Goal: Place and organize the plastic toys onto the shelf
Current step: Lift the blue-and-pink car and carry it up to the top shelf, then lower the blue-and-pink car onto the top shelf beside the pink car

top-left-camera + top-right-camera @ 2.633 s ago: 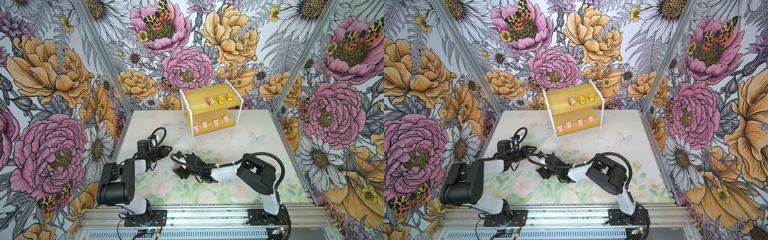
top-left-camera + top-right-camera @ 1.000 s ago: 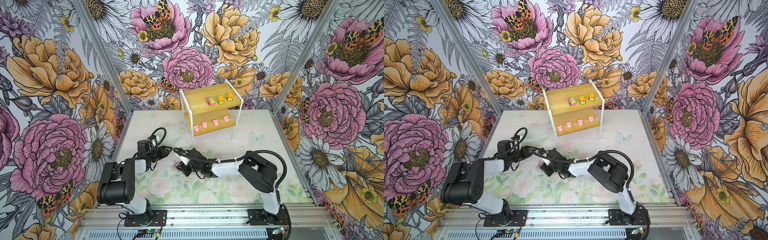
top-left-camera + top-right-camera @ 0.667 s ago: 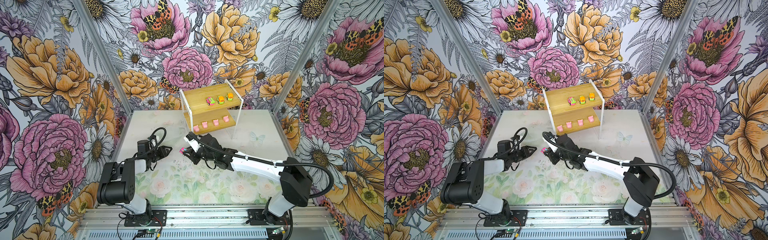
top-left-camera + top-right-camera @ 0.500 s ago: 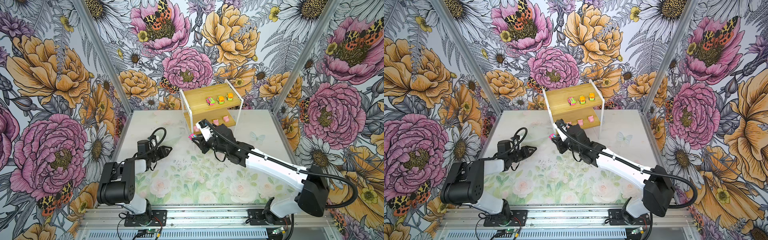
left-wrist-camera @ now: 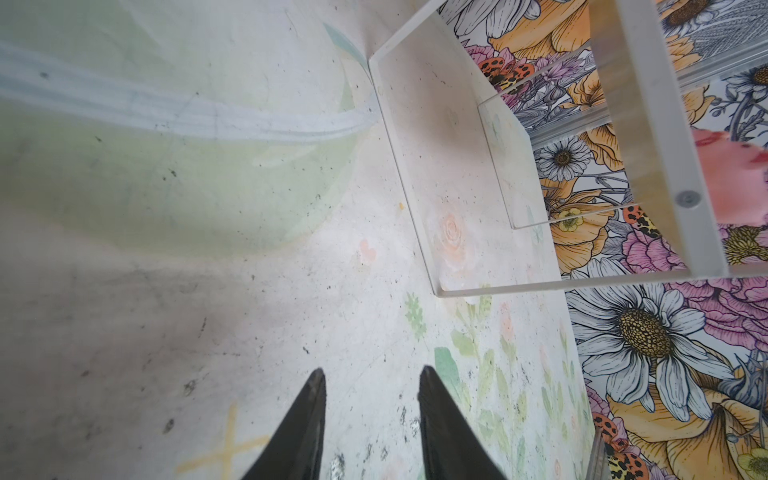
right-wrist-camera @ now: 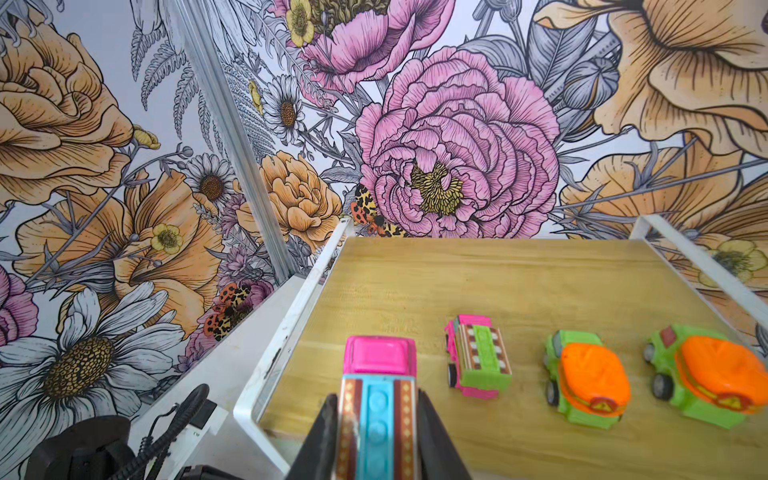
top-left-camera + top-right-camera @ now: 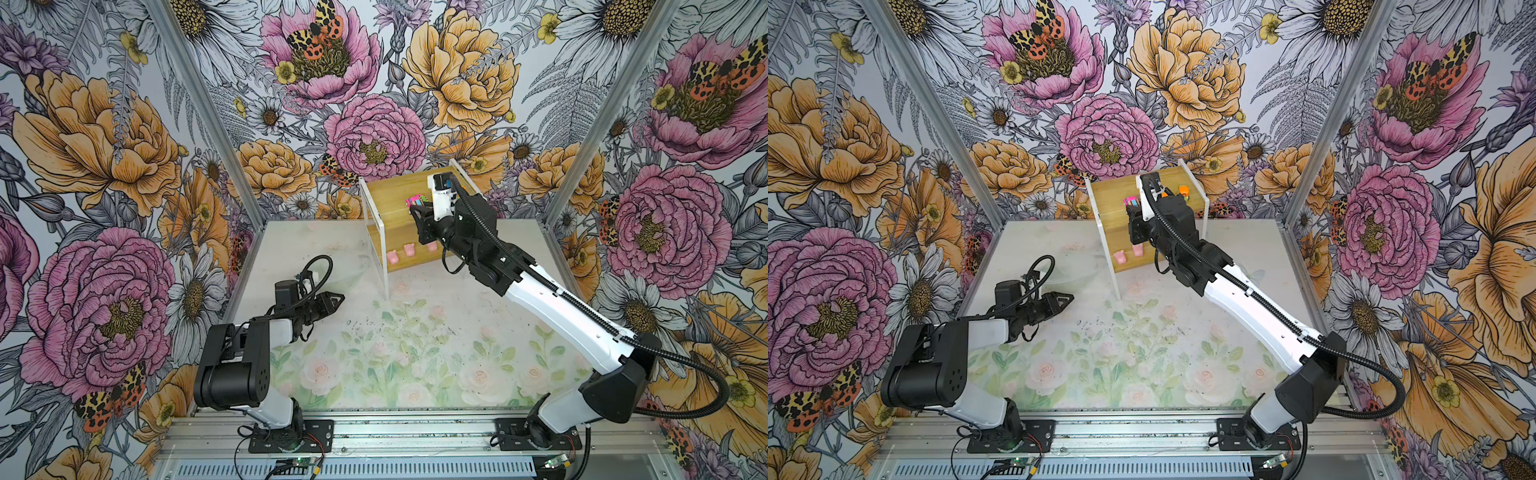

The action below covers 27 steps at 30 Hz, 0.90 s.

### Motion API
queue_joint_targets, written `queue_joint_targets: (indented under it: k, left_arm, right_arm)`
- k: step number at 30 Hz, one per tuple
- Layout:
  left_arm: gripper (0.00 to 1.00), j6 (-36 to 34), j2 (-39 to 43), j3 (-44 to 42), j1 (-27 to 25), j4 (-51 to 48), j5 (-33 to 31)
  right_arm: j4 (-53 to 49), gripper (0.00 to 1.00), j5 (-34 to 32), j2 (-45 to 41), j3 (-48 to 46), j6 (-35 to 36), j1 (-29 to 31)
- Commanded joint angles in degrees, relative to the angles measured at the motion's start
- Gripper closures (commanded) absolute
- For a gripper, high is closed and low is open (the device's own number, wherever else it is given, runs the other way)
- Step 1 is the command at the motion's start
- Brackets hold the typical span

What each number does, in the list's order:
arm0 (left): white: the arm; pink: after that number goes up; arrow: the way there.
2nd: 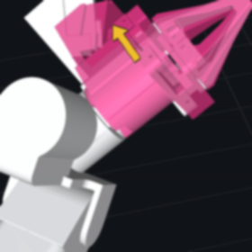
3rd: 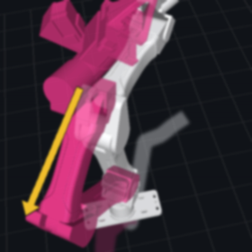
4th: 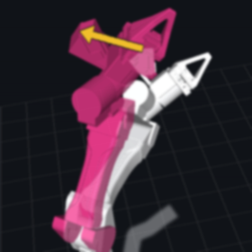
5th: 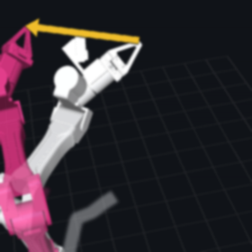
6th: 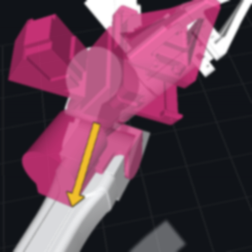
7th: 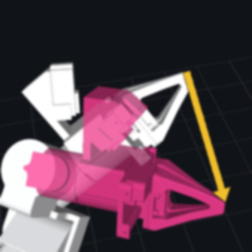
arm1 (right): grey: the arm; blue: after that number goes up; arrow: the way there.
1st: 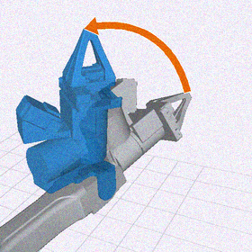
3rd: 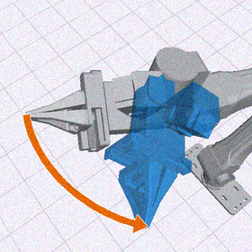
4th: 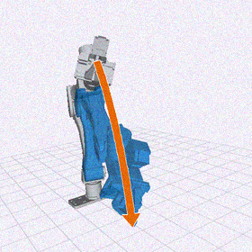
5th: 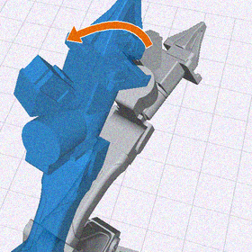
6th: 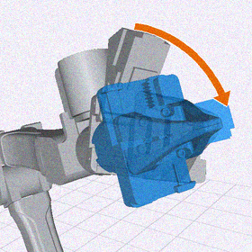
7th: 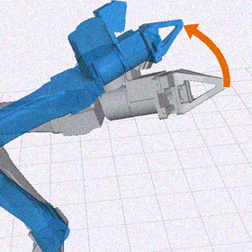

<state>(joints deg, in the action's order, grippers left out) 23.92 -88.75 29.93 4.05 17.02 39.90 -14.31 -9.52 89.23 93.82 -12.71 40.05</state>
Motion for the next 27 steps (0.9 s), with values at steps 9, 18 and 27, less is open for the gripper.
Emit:
queue_joint_targets:
  k: [9, 18, 27]
  left_arm:
    - [0.61, 0.21, -0.81, -0.22, 0.78, 2.16, 1.41]
    - [0.61, 0.25, -0.7, -0.18, 0.78, 2.17, 1.44]
    - [0.61, 0.25, -0.63, -0.23, 0.79, 2.24, 1.46]
  right_arm:
    - [-5.71, 0.8, -3.08, 10.02, 11.71, -4.08, 0.16]
    - [-7.48, 0.81, -3.66, 12.7, 14.41, -3.45, 1.79]
    - [-8.24, 0.81, -5.64, 13.83, 14.55, -3.63, 2.49]
